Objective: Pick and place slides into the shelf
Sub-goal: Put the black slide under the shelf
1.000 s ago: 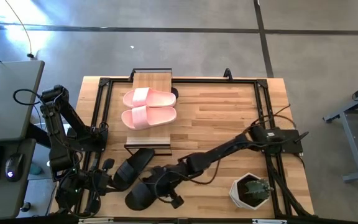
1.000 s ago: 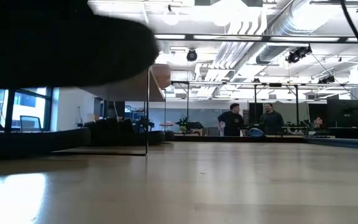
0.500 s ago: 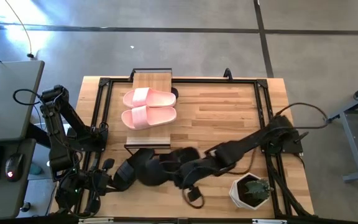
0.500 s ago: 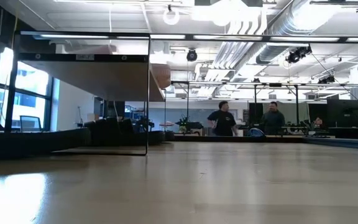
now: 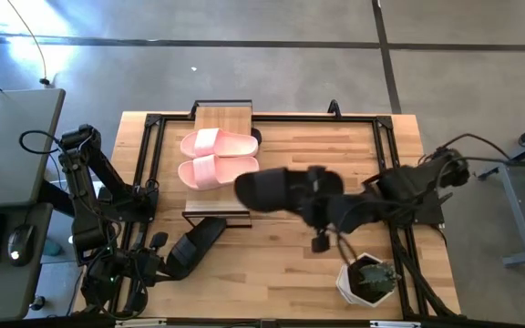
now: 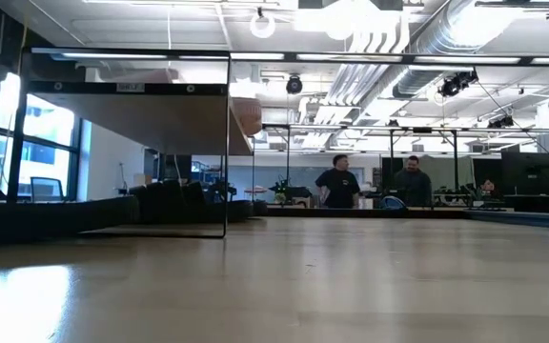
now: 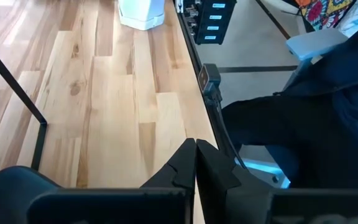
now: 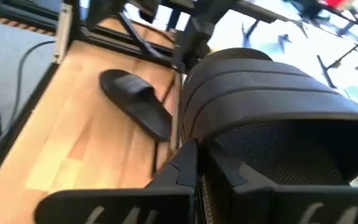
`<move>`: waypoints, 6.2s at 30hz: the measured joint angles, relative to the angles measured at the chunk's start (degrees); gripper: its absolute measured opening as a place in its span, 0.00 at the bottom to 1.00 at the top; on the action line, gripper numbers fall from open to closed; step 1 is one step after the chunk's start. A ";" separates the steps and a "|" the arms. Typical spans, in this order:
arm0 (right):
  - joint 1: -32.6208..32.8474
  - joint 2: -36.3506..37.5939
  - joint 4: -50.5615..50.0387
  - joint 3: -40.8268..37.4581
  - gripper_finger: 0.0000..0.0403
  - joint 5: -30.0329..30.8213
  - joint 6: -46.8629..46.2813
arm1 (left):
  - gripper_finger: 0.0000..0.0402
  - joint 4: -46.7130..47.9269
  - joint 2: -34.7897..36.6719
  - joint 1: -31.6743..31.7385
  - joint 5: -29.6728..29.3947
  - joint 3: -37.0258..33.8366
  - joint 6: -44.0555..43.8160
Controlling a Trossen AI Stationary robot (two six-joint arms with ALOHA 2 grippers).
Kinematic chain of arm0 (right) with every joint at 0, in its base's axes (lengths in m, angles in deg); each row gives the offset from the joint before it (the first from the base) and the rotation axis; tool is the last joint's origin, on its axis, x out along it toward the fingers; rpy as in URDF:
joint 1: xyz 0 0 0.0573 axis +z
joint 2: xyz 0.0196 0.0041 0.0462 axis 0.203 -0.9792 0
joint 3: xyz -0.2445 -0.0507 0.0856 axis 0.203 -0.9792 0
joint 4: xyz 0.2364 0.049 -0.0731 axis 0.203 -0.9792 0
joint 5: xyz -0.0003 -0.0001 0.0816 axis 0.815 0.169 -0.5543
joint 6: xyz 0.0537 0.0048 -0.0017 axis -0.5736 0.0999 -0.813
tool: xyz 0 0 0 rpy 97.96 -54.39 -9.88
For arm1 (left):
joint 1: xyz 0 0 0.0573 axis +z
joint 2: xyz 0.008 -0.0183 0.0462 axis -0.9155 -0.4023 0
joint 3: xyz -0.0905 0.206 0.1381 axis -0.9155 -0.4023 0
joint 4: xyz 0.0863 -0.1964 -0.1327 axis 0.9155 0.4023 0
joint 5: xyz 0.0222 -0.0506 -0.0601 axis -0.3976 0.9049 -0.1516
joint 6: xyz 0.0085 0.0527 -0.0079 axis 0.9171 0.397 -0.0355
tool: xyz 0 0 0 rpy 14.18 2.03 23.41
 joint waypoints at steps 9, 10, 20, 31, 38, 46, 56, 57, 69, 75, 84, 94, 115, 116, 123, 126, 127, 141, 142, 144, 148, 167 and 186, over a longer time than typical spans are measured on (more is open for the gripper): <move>-5.26 6.90 -12.74 -0.97 0.00 3.64 -8.98 | 0.00 0.09 0.00 0.00 0.00 0.00 0.00; -6.41 7.63 -13.09 -2.04 0.00 3.37 -9.07 | 0.00 0.10 0.00 0.00 0.00 0.00 0.00; -23.63 26.70 13.45 -33.68 0.00 -13.75 -4.61 | 0.00 0.39 0.00 0.00 0.00 0.00 0.00; -36.69 34.37 46.83 -72.25 0.00 -32.27 -4.41 | 0.00 1.54 0.00 0.00 -0.08 0.00 -0.02; -37.47 29.90 63.51 -83.13 0.00 -35.19 -5.07 | 0.00 1.45 0.00 0.00 -0.20 0.00 -0.13; -36.96 13.45 77.85 -82.31 0.00 -40.87 -5.11 | 0.00 1.43 0.00 0.00 -0.29 0.00 -0.15; -30.89 -1.54 86.37 -76.78 0.00 -40.47 -2.99 | 0.00 1.49 0.00 0.00 -0.46 0.00 -0.11; -30.15 -2.86 86.73 -75.75 0.00 -40.34 -2.38 | 0.00 1.49 0.00 0.00 -0.58 0.00 -0.10; -27.17 -14.77 87.40 -64.74 0.00 -39.93 0.38 | 0.00 1.49 0.00 -0.01 -1.09 0.00 -0.07; -27.15 -16.47 87.61 -63.21 0.00 -40.35 -0.12 | 0.00 1.51 0.00 0.00 -1.09 0.00 -0.04; -27.33 -16.47 86.78 -63.21 0.07 -41.78 -3.65 | 0.00 1.51 0.00 0.00 -1.09 0.00 -0.03; -27.33 -16.36 86.19 -63.21 0.26 -41.76 -3.65 | 0.00 1.49 0.00 0.00 -0.05 0.00 -0.12; -25.94 -0.44 60.78 -63.27 0.29 -30.40 -0.36 | 0.00 -4.11 -2.92 -0.02 9.55 0.02 -7.87; -25.57 0.45 59.58 -63.27 0.29 -29.43 -0.05 | 0.00 -4.01 -3.67 -0.02 10.28 0.02 -8.62; -22.08 5.30 56.52 -63.27 0.29 -24.60 0.03 | 0.00 -0.67 -9.34 -0.02 11.97 0.02 -11.92; -19.61 5.84 58.79 -63.27 0.29 -24.64 0.41 | 0.00 4.00 -12.26 0.00 13.74 0.02 -15.81; -18.49 5.81 60.80 -63.28 0.29 -25.46 0.39 | 0.00 5.30 -13.16 0.00 14.23 0.02 -17.27; -12.05 -1.52 78.49 -63.27 0.29 -30.31 0.86 | 0.00 16.36 -25.30 0.04 18.36 0.02 -25.57; -11.90 -1.80 78.88 -63.27 0.29 -30.45 0.90 | 0.00 17.05 -25.78 0.04 18.40 0.14 -25.91; -11.81 -2.07 78.85 -63.27 0.29 -30.39 0.76 | 0.00 19.44 -26.69 0.04 18.13 0.81 -26.48; -11.81 -2.11 79.05 -63.27 0.29 -30.21 0.65 | 0.00 27.22 -28.35 0.04 16.29 2.69 -30.60; -11.80 -2.14 79.09 -63.27 0.29 -30.37 -0.01 | 0.00 15.92 -31.34 1.24 23.73 3.05 -23.30; -11.54 -2.14 79.52 -63.27 0.29 -31.81 -0.10 | 0.00 18.48 -33.92 2.36 36.06 14.72 -15.82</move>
